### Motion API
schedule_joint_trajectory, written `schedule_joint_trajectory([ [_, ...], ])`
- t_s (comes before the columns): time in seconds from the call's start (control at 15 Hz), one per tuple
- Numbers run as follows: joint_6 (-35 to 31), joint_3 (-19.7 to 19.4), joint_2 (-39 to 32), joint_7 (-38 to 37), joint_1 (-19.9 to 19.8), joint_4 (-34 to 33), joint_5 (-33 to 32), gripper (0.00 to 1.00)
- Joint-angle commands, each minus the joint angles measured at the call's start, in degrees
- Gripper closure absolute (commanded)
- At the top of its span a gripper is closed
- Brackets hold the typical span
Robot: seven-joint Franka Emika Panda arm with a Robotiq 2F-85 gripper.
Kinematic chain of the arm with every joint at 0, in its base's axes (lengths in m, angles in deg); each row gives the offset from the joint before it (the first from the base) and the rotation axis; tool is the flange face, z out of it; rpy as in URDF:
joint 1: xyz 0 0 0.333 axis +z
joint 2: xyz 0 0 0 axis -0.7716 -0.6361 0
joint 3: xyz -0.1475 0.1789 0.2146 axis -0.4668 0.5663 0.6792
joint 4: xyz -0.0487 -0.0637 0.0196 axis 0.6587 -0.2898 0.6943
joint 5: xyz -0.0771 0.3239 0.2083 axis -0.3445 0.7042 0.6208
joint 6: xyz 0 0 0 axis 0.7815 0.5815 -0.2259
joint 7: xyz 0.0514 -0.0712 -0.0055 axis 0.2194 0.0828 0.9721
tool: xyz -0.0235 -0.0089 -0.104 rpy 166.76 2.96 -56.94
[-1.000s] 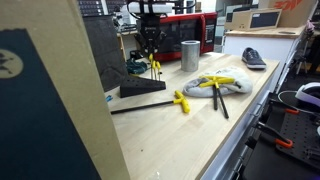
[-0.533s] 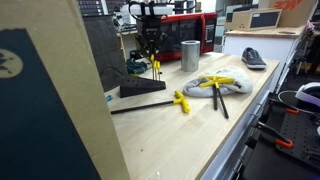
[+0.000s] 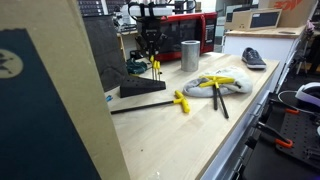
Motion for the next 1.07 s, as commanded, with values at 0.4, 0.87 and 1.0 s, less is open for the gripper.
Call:
schedule_joint_trajectory([
  [0.4,-1.2,-0.7,0.2,-1.2,0.7,0.5,-1.5,0.96],
  [0.87,-2.4,-0.7,0.5,-1.2,1.0,1.1,-2.8,0.96],
  [1.0,-2.7,-0.6,0.5,-1.1,1.0,1.2,-2.7,0.96],
])
